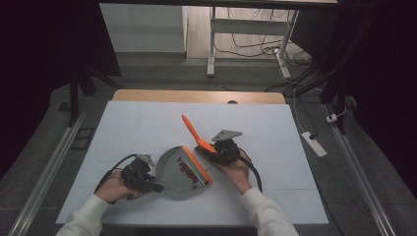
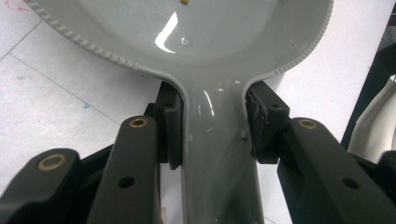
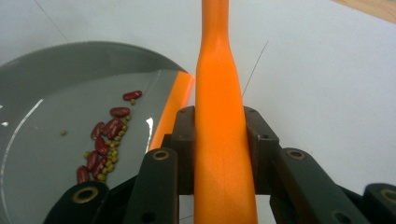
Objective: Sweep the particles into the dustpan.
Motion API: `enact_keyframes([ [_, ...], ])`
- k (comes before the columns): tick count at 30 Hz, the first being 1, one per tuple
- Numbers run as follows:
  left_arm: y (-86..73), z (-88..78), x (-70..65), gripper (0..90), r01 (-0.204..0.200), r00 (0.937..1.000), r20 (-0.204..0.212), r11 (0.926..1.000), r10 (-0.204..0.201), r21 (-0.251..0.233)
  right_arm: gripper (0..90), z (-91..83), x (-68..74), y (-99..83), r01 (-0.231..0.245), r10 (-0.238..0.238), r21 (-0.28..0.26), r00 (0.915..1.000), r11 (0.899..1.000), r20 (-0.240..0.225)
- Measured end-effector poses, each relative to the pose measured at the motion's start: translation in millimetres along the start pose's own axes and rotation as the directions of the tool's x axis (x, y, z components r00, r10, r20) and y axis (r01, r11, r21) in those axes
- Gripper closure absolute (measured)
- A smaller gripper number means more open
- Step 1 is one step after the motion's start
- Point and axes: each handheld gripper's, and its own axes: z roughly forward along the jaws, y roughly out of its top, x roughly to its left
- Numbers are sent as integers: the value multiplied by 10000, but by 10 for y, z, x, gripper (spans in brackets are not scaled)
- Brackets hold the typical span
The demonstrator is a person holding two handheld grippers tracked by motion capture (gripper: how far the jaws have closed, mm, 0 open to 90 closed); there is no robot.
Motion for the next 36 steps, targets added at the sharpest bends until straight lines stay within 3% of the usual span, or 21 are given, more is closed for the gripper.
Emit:
enact_keyframes([
  [7,0,5,2,615,9,10000,12,10000,-9,10,701,13,11,-5,-71,70,-31,9999,10000,-144],
  [16,-1,5,-1,615,4,10000,-8,10000,-4,13,701,55,183,13,139,-139,-13,9988,9999,-476],
  [22,0,8,1,615,-42,10000,-33,10000,42,67,701,64,263,34,-241,209,-288,9941,9993,-1062],
  [27,0,7,0,615,-57,10000,-48,10000,57,74,701,76,346,66,-539,421,-524,9781,9972,-2038],
  [31,-1,8,3,615,-55,10000,-30,10000,56,64,701,9,314,103,-433,283,-833,9844,9956,-1739],
  [36,-1,7,2,615,-62,10000,-36,10000,62,62,701,-95,113,98,-240,195,-989,9988,9948,-456],
])
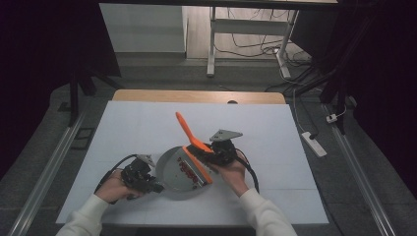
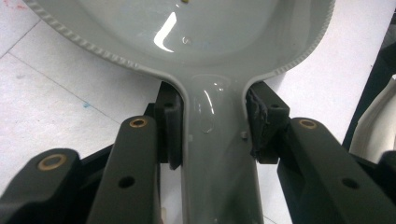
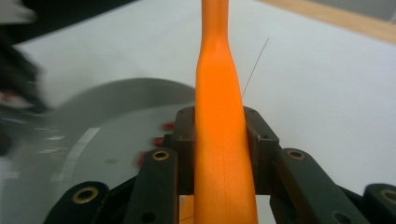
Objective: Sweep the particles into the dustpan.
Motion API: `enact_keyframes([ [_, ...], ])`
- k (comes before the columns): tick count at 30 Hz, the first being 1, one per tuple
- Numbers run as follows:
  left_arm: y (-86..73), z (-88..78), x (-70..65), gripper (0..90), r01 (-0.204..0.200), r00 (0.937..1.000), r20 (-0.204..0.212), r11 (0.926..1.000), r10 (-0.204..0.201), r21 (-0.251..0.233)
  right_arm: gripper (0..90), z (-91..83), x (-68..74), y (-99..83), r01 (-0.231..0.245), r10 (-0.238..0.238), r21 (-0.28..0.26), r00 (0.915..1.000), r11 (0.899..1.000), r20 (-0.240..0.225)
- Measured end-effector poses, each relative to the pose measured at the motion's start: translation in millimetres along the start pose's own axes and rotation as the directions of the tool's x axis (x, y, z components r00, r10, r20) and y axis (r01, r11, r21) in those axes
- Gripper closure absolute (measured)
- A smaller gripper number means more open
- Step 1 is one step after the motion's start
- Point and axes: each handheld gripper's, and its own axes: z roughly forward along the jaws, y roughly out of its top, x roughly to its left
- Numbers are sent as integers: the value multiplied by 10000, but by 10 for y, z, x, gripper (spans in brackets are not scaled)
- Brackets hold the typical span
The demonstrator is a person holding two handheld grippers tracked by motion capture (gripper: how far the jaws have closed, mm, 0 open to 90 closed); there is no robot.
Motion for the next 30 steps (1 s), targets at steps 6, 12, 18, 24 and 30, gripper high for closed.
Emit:
enact_keyframes([
  [6,1,3,1,615,4,10000,2,10000,-4,20,701,12,-218,-106,-19,-37,534,9947,9986,1032],
  [12,0,3,3,615,11,10000,5,10000,-11,18,701,65,-157,-161,-110,64,621,9972,9980,743],
  [18,0,12,8,615,18,10000,-4,10000,-18,59,699,93,80,-201,-106,82,377,9980,9992,625],
  [24,0,14,6,615,28,10000,-11,10000,-28,74,702,119,224,-182,-493,492,-23,9985,9988,-219],
  [30,-1,11,5,615,31,10000,-7,10000,-31,50,702,74,259,-104,-687,650,-422,9944,9967,-833],
])
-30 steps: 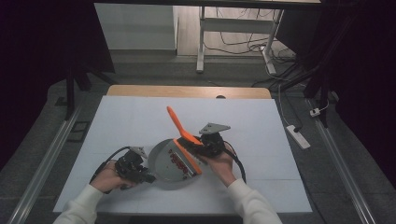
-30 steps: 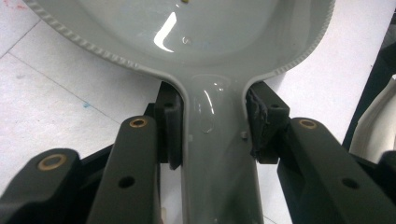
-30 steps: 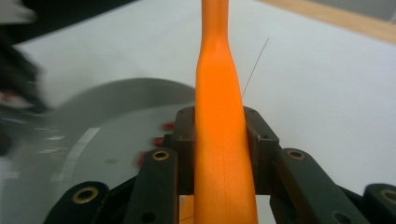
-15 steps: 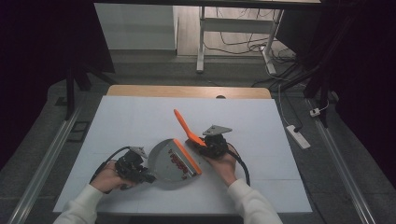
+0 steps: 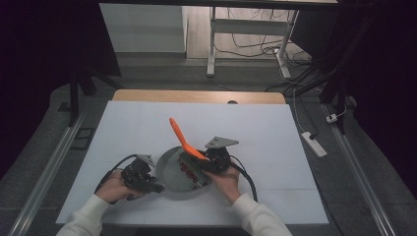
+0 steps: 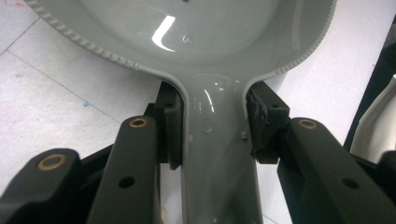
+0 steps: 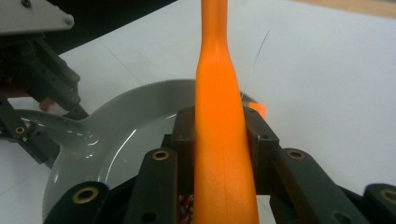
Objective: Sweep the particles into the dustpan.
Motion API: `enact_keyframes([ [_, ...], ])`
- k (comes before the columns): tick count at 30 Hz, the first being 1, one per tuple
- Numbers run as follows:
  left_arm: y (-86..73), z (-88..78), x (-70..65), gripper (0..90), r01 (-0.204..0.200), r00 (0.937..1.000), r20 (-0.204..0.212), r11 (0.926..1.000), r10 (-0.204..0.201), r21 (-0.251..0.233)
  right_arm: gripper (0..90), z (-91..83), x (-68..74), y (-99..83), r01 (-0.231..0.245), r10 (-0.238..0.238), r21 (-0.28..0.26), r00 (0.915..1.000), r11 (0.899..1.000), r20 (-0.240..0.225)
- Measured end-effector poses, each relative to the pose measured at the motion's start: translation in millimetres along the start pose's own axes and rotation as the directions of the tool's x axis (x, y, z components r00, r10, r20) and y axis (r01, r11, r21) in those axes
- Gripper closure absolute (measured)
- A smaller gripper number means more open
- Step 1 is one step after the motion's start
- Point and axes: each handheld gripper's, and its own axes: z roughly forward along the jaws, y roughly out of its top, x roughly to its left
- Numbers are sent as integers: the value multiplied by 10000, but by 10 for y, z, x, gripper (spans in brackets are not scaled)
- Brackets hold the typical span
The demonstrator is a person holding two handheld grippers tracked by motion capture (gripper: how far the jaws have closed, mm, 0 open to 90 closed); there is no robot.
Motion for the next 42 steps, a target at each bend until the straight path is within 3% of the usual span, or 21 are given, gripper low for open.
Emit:
enact_keyframes([
  [10,-2,-17,-10,614,-38,9998,-171,9996,34,-264,701,-186,-280,30,-246,264,-199,9949,9995,973],
  [22,-43,-60,33,614,227,9978,-601,9965,-275,-803,701,-333,-470,14,-493,536,-332,9883,9982,1425],
  [31,-93,-127,79,614,697,9905,-1061,9840,-878,-1638,701,-409,-501,43,-381,454,-511,9877,9980,1499],
  [37,-123,-172,93,614,945,9863,-1147,9756,-1189,-1983,701,-479,-522,62,-300,379,-583,9896,9978,1390],
  [42,-179,-210,128,614,1437,9766,-1209,9582,-1777,-2475,701,-530,-523,70,-160,229,-529,9908,9985,1334],
])
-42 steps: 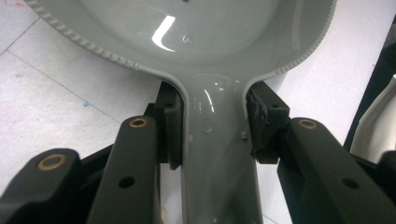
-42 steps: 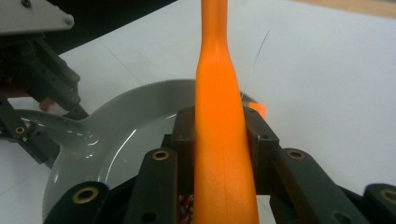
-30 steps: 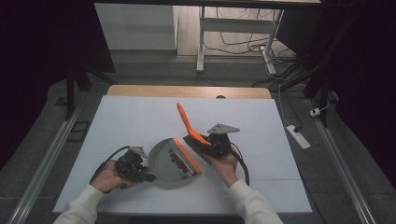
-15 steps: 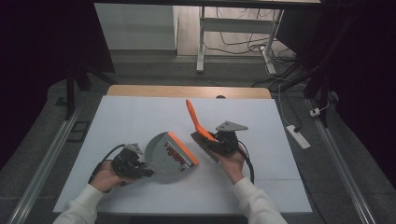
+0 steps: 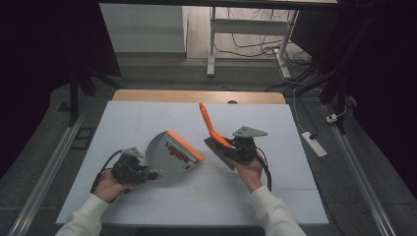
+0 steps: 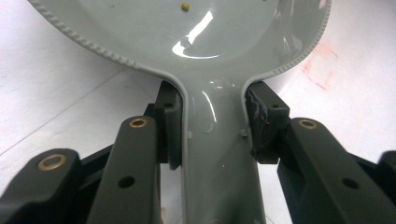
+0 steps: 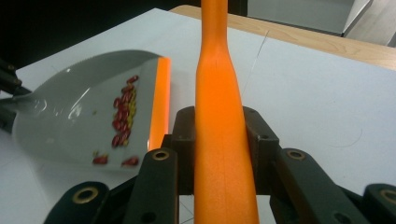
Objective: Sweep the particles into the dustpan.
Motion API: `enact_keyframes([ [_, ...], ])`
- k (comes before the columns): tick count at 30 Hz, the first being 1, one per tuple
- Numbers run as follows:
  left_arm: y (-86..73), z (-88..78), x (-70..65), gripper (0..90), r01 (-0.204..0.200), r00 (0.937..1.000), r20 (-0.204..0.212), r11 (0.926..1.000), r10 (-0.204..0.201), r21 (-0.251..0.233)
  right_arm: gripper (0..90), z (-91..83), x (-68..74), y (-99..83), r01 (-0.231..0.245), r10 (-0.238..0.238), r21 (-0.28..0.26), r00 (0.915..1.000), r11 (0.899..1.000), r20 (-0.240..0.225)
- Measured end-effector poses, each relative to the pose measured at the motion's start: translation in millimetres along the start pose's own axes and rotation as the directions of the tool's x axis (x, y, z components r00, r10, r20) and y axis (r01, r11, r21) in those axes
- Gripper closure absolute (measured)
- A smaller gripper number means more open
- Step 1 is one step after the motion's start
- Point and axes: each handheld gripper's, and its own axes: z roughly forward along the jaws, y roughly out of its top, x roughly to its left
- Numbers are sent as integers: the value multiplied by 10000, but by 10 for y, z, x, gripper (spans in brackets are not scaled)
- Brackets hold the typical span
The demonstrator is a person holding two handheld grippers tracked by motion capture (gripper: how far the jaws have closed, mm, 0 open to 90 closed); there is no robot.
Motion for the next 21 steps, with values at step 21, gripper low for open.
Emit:
enact_keyframes([
  [21,-196,-78,-27,615,1288,9912,-208,9883,-1309,-811,701,-289,-118,-74,62,-57,156,9995,9999,-304],
])
